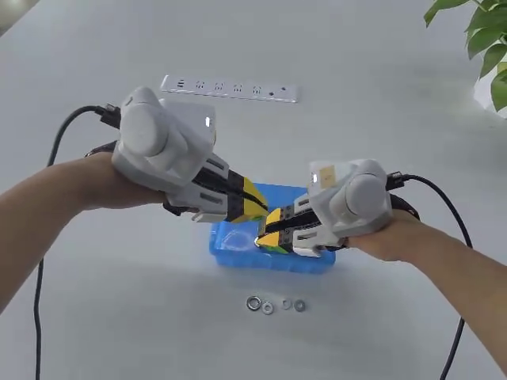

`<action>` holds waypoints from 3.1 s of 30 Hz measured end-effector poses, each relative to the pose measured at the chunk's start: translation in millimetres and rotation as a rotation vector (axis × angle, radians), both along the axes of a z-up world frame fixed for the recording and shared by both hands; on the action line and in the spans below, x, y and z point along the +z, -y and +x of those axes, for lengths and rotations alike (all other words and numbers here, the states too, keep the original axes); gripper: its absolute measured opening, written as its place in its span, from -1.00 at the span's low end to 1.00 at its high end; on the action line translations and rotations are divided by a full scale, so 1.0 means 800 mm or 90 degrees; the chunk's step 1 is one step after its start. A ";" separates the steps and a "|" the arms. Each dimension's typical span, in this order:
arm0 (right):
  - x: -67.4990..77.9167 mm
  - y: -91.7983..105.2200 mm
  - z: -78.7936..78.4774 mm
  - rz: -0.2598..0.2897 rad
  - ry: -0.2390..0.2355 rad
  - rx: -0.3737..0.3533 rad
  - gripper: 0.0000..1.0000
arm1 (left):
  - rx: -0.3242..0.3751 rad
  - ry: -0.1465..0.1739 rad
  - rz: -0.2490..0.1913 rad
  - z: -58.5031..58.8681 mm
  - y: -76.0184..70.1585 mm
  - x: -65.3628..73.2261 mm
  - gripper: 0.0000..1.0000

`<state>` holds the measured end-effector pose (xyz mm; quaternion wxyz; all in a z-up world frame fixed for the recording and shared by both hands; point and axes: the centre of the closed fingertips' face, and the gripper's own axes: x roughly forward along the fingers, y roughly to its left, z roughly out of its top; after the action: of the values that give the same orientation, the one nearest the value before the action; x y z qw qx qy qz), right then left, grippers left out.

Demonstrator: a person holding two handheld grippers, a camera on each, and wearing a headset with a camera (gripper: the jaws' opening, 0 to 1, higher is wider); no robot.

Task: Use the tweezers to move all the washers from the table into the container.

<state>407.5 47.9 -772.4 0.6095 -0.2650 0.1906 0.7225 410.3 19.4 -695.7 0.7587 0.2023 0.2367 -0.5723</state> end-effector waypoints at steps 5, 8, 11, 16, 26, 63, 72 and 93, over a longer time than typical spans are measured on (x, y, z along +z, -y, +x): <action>-0.001 0.000 0.000 -0.005 0.007 0.003 -0.80 | -0.004 0.007 0.003 0.001 0.000 0.000 -0.89; -0.001 -0.001 0.001 -0.008 0.013 0.002 -0.77 | -0.005 0.008 0.005 0.001 -0.001 0.000 -0.89; 0.000 -0.001 0.001 -0.008 0.014 -0.001 -0.74 | -0.004 0.011 0.008 0.002 -0.002 0.000 -0.89; 0.006 0.000 0.003 -0.004 0.021 -0.004 -0.72 | -0.001 0.016 0.005 0.003 -0.003 0.003 -0.90; 0.027 0.011 0.007 0.008 0.025 -0.036 -0.54 | 0.007 0.019 -0.005 0.002 -0.002 0.017 -0.90; 0.073 0.137 -0.024 0.020 0.008 -0.250 0.24 | -0.002 0.050 -0.007 -0.043 -0.002 0.075 -0.92; 0.068 0.153 -0.038 0.021 -0.007 -0.266 0.32 | -0.005 0.038 -0.005 -0.059 -0.002 0.069 -0.92; 0.068 0.176 -0.044 0.053 -0.008 -0.319 1.00 | -0.019 0.005 -0.010 -0.090 0.009 0.027 -0.92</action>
<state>372.2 -92.8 -717.8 0.7787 -0.1796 0.2239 0.5579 338.6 12.3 -673.9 0.7525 0.2023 0.2264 -0.5844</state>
